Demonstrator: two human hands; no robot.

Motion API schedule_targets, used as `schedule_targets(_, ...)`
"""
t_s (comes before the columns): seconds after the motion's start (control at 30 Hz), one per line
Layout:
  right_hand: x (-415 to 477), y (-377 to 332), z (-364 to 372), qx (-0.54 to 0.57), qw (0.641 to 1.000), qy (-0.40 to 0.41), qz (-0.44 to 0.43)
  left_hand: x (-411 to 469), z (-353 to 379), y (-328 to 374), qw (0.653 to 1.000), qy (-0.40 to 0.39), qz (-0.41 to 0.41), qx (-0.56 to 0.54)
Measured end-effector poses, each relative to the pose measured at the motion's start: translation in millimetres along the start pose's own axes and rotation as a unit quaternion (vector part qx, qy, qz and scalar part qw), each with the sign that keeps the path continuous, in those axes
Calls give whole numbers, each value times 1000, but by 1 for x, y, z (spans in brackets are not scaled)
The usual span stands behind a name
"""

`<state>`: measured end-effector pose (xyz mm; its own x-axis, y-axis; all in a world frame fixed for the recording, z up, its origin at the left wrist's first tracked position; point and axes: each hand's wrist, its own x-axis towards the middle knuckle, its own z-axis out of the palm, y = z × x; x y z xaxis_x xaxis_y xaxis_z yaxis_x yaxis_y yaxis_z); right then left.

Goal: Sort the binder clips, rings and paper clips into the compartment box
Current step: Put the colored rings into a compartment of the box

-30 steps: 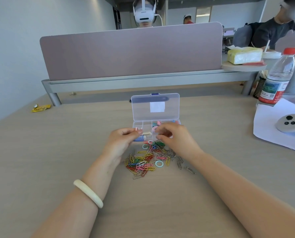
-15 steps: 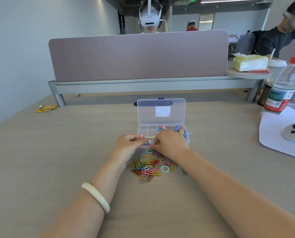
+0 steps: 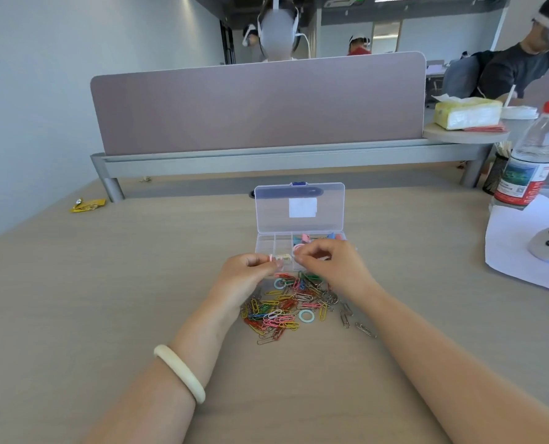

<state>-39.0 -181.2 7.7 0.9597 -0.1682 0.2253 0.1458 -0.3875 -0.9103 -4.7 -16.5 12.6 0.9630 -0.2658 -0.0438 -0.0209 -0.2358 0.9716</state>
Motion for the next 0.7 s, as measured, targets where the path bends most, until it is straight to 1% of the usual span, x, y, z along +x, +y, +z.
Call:
schedule_targets(0.03,-1,0,1,30,1000,-1,-5,0,1,-1,1000,-6,-4,-3)
schedule_targets(0.17,-2,-3,8,69,997,-8,-31,1,3,-2,998,-24,-16,-49)
schedule_targets(0.3,-3,-6,8,119,992,-27,-29,4,1,-3,993,-36,-34,-104)
schedule_targets(0.4,-5,-8,8,103,993,-37,-44,3,2,-2,991,-46,-37,-119)
schedule_targets(0.47,-6,-9,11,92,994,-29,-55,3,2,0,990,-54,-40,-123)
schedule_targets(0.57,-8,-11,15,72,995,-33,-68,4,-1,-1,992,-46,-45,-111)
schedule_targets(0.63,-7,-11,16,63,995,-45,-59,5,-3,-1,994,-12,-41,-98)
schedule_targets(0.67,-6,-10,16,32,997,-44,-56,5,-5,0,996,19,-35,-79)
schedule_targets(0.7,-4,-9,16,-34,996,-43,-66,5,-7,1,997,54,-27,-56)
